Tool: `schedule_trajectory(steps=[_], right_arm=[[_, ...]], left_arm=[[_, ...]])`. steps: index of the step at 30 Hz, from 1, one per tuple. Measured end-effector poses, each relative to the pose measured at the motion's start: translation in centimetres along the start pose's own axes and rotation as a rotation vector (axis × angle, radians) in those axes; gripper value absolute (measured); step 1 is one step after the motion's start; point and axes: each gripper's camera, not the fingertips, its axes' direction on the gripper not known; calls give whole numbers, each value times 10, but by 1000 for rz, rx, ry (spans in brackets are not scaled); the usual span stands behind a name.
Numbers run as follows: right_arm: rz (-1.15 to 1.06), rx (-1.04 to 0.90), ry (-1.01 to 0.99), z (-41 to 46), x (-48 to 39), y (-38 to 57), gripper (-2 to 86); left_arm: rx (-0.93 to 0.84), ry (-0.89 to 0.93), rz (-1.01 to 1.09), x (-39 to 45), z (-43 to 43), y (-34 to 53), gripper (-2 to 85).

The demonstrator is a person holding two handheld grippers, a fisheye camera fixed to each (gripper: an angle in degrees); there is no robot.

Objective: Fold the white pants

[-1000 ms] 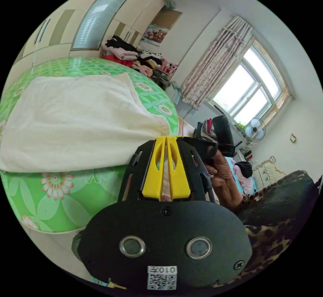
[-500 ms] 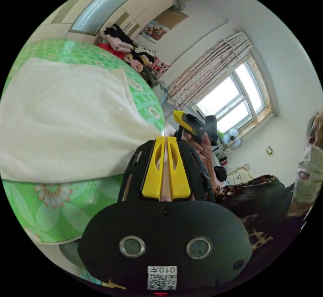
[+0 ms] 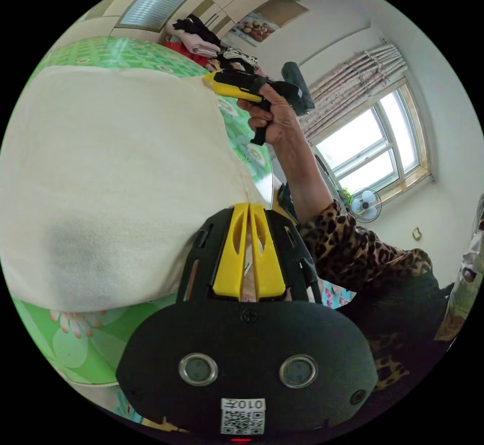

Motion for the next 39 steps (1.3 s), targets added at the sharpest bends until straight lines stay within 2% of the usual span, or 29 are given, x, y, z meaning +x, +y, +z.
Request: schedule_trajectory(steps=[2, 6, 9, 11, 15, 19, 21, 24, 26, 29, 32, 37, 39], right_arm=[[7, -70, -13, 21, 8, -8, 81], [55, -10, -116, 10, 26, 30, 60], [94, 47, -194, -3, 41, 96, 53], [123, 72, -268, -14, 49, 157, 52], [129, 81, -332, -17, 43, 232, 52], [161, 151, -351, -19, 29, 292, 54], [175, 182, -369, -15, 25, 309, 57], [232, 209, -367, -8, 31, 331, 72], [341, 316, -475, -7, 62, 358, 116], [419, 347, -660, 7, 100, 373, 168], [406, 272, -659, 32, 101, 363, 195], [347, 254, -768, 60, 88, 337, 185], [372, 181, -708, 73, 81, 327, 158]], left_arm=[[-22, -17, 21, 1, -1, -4, -2], [-162, 41, 60, -5, -8, -10, -2], [-276, 123, 86, -17, -25, 4, -2], [-333, 110, 73, -27, -46, 20, -2], [-269, 22, 2, -46, -99, 50, -2], [-219, -176, 101, -13, -123, 50, -1], [-176, -170, 215, 15, -128, 38, -1], [-196, -174, 275, 30, -108, 6, -1], [-244, -181, 290, 28, -89, -14, -2], [-289, -166, 262, 9, -68, -38, -2], [-364, -31, 197, -19, -48, -44, -1], [-300, 90, 98, -54, -58, -33, -1], [-284, 107, 91, -61, -65, -29, -1]])
